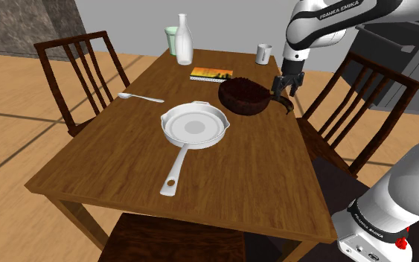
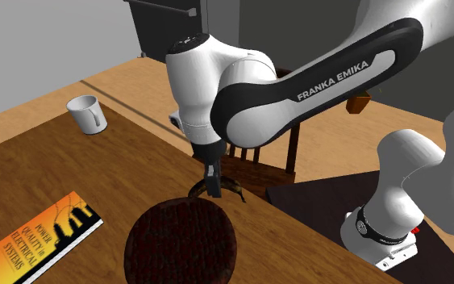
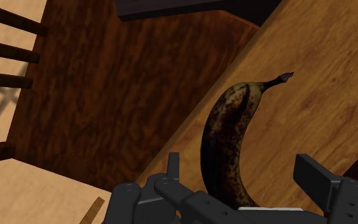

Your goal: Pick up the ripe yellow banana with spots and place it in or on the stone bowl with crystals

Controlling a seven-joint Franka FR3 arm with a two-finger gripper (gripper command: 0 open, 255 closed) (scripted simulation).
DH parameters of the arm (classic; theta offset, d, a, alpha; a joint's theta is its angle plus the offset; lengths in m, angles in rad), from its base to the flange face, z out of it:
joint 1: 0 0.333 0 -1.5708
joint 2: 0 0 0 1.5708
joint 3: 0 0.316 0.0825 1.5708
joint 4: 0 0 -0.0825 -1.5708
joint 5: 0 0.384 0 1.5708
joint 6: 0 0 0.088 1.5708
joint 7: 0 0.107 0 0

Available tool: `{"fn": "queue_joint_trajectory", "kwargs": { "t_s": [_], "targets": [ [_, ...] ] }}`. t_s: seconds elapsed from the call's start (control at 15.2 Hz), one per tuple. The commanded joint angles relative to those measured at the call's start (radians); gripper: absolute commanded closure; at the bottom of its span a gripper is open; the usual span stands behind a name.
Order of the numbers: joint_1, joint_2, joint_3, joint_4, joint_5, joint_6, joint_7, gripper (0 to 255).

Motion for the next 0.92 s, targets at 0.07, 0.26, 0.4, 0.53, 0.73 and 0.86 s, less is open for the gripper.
{"fn": "queue_joint_trajectory", "kwargs": {
  "t_s": [0.07, 0.26, 0.4, 0.53, 0.73, 0.86],
  "targets": [
    [-0.001, 0.002, -0.001, -0.008, 0.0, 0.01, -0.001, 0],
    [-0.001, 0.002, -0.001, -0.008, 0.0, 0.01, -0.001, 0],
    [-0.001, 0.002, -0.001, -0.008, 0.0, 0.01, -0.001, 0],
    [-0.001, 0.002, -0.001, -0.008, 0.0, 0.01, -0.001, 255],
    [-0.001, 0.002, -0.001, -0.008, 0.0, 0.01, -0.001, 255],
    [-0.001, 0.002, -0.001, -0.008, 0.0, 0.01, -0.001, 255]
  ]
}}
